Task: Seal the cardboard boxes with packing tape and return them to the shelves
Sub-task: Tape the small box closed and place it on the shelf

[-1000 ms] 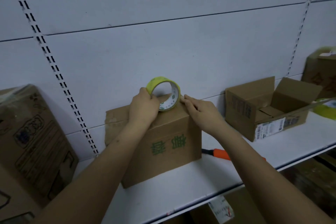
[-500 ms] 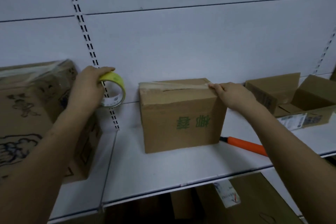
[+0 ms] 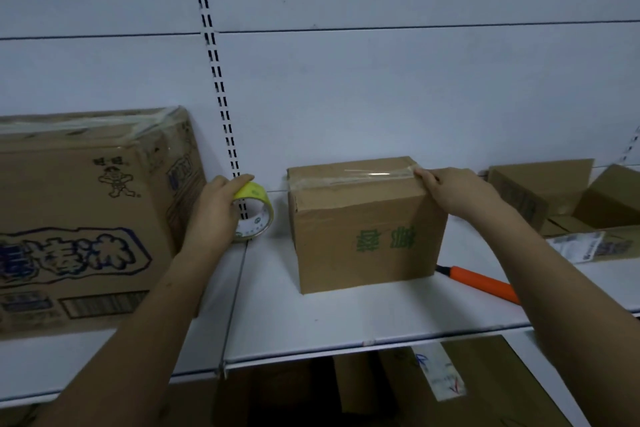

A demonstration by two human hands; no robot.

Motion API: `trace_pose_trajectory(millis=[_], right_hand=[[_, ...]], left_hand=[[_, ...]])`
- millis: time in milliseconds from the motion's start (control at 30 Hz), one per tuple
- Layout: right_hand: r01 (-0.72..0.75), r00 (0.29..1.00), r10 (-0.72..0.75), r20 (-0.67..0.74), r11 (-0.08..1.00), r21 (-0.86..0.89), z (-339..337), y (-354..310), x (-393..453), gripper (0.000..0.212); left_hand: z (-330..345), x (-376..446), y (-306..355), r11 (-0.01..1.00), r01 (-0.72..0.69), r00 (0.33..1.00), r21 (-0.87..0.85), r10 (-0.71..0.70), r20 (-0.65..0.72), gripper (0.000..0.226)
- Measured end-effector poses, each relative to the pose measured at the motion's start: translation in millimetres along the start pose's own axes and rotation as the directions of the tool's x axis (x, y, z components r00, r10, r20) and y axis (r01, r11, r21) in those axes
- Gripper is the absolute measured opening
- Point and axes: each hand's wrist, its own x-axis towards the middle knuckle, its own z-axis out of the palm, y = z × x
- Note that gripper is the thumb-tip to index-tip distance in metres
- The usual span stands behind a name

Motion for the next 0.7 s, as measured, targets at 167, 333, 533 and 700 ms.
trace_pose_trajectory(millis=[167, 333, 533, 700], right_hand=[[0.001, 1.0, -0.002, -0.004, 0.99, -0.138, -1, -21, -1, 0.056], [0.097, 0.986, -0.086, 0.141, 0.992, -0.075, -5, -54, 4, 0.074], [0.36, 0.913, -0.348, 0.213, 0.933, -0.017, 1, -129, -20, 0.094], [0.51, 0.837, -0.496, 0.23, 0.86, 0.001, 10, -133, -37, 0.088]], left_hand=[[32, -25, 8, 0.988, 0.09, 0.996, -0.128, -0.088, 0.019, 0.068], [50, -34, 9, 0.972, 0.114, 0.993, -0.206, -0.116, 0.0, 0.064], [44, -29, 13, 0.97, 0.115, 0.993, -0.214, -0.115, 0.014, 0.067], [35, -33, 20, 0.972, 0.061, 0.997, -0.227, -0.05, 0.055, 0.07]])
